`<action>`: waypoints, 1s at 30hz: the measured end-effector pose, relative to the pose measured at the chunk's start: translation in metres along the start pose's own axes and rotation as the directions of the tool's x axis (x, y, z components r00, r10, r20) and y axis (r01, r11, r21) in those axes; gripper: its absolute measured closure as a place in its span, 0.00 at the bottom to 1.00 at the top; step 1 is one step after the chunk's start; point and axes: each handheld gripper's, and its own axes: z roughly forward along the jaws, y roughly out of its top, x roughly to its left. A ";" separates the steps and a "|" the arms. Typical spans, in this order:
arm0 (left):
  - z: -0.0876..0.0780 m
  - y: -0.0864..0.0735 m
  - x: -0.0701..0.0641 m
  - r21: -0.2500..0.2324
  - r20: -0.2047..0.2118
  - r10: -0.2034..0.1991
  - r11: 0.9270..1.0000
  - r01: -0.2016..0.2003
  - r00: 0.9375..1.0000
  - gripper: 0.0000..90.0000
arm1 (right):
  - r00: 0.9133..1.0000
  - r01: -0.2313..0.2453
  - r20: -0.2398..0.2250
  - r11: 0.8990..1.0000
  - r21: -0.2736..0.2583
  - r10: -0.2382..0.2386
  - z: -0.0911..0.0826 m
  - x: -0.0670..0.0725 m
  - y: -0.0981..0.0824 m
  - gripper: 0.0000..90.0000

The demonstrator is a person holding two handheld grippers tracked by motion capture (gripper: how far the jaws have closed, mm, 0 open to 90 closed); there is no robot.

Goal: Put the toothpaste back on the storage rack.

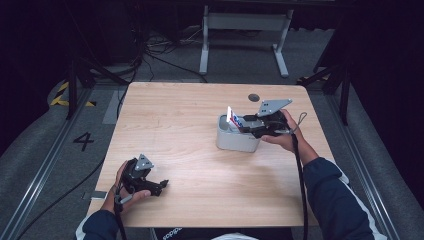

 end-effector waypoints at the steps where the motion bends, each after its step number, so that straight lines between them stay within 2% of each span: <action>1: 0.000 0.000 0.000 0.002 0.002 -0.004 1.000 0.004 1.000 0.00 | 1.000 -0.003 0.001 1.000 -0.002 0.003 0.000 0.000 0.000 0.59; 13: 0.000 0.000 0.000 0.001 0.001 -0.003 1.000 0.003 1.000 0.00 | 1.000 -0.024 0.008 1.000 -0.008 0.024 -0.003 0.000 -0.001 0.53; 30: 0.000 0.000 0.000 0.000 0.000 -0.005 1.000 0.005 1.000 0.00 | 0.999 -0.002 0.040 1.000 0.021 0.001 -0.014 0.009 0.006 0.41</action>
